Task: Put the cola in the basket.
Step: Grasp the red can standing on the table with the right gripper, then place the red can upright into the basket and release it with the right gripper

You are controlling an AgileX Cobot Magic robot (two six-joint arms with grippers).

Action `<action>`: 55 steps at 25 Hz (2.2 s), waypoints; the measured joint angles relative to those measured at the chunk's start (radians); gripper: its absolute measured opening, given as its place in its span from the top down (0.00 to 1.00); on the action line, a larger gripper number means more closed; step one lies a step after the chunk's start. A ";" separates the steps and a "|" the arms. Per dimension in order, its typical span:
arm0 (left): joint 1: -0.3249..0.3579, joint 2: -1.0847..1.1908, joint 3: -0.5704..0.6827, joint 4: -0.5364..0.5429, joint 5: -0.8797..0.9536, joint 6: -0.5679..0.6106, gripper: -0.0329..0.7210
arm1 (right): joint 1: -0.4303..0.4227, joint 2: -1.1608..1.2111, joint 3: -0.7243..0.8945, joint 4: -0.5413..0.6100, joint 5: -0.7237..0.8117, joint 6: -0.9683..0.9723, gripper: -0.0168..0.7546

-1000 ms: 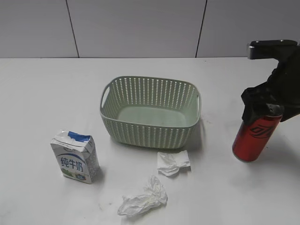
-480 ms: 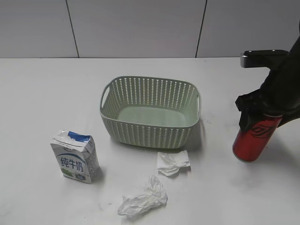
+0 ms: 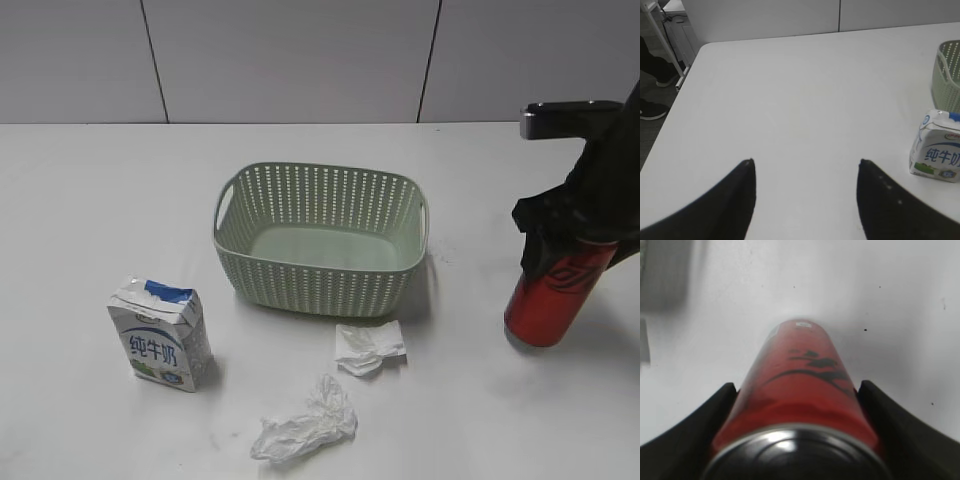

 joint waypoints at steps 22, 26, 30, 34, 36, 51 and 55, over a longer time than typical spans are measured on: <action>0.000 0.000 0.000 0.000 0.000 0.000 0.31 | 0.246 0.142 -0.774 -0.062 0.329 -0.138 0.30; 0.000 0.000 0.000 0.000 0.000 0.000 0.31 | 0.333 0.260 -0.896 -0.066 0.330 -0.138 0.30; 0.000 0.000 0.000 0.000 0.000 0.000 0.31 | 0.408 0.376 -0.964 -0.062 0.330 -0.138 0.30; 0.000 0.000 0.000 0.000 0.000 0.000 0.31 | 0.442 0.468 -0.967 -0.060 0.329 -0.137 0.30; 0.000 0.000 0.000 0.000 0.000 0.000 0.31 | 0.444 0.504 -0.967 -0.060 0.329 -0.137 0.30; 0.000 0.000 0.000 0.000 0.000 0.000 0.31 | 0.444 0.613 -0.971 -0.034 0.279 -0.136 0.30; 0.000 0.000 0.000 0.000 0.000 0.000 0.31 | 0.444 0.613 -0.974 -0.032 0.279 -0.137 0.23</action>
